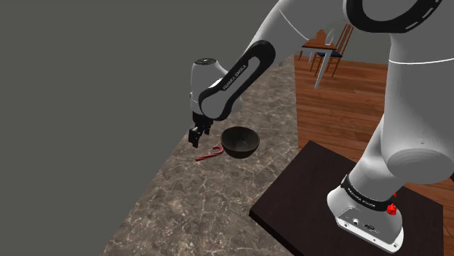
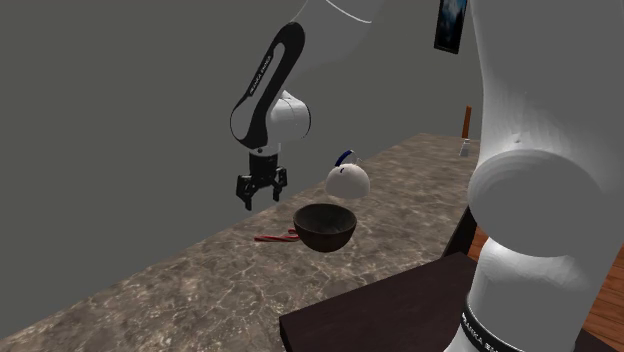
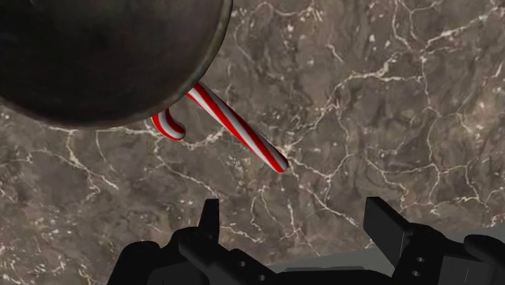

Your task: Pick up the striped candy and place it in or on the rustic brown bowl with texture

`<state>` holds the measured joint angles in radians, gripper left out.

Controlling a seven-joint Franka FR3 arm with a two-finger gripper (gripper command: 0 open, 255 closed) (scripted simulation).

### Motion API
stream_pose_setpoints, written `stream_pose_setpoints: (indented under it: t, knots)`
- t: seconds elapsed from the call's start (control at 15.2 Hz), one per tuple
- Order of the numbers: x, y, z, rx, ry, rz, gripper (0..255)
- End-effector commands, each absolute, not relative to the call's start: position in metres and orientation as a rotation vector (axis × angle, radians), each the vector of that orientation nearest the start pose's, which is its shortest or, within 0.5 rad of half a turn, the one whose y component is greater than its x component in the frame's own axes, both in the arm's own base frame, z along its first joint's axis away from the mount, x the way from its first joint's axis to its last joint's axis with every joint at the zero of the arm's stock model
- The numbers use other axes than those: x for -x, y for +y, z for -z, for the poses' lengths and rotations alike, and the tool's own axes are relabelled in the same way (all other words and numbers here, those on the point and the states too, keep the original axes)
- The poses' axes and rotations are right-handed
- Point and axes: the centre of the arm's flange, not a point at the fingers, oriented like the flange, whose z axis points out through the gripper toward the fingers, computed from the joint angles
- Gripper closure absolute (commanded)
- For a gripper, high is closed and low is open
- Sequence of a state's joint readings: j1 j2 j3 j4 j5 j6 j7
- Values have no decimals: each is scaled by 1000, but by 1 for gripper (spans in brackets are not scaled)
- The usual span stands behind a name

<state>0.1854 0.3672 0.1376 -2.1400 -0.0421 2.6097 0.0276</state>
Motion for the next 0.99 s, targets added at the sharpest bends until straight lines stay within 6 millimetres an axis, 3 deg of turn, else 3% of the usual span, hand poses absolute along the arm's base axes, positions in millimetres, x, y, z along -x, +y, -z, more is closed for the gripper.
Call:
stream_pose_setpoints:
  t: [0.0,0.4,0.46,0.92]
  knots:
    - [-553,185,-238,3055,-491,156,0]
    - [-553,185,-238,3055,-491,156,0]
    - [-553,185,-238,3055,-491,156,255]
    - [-553,185,-238,3055,-491,156,255]
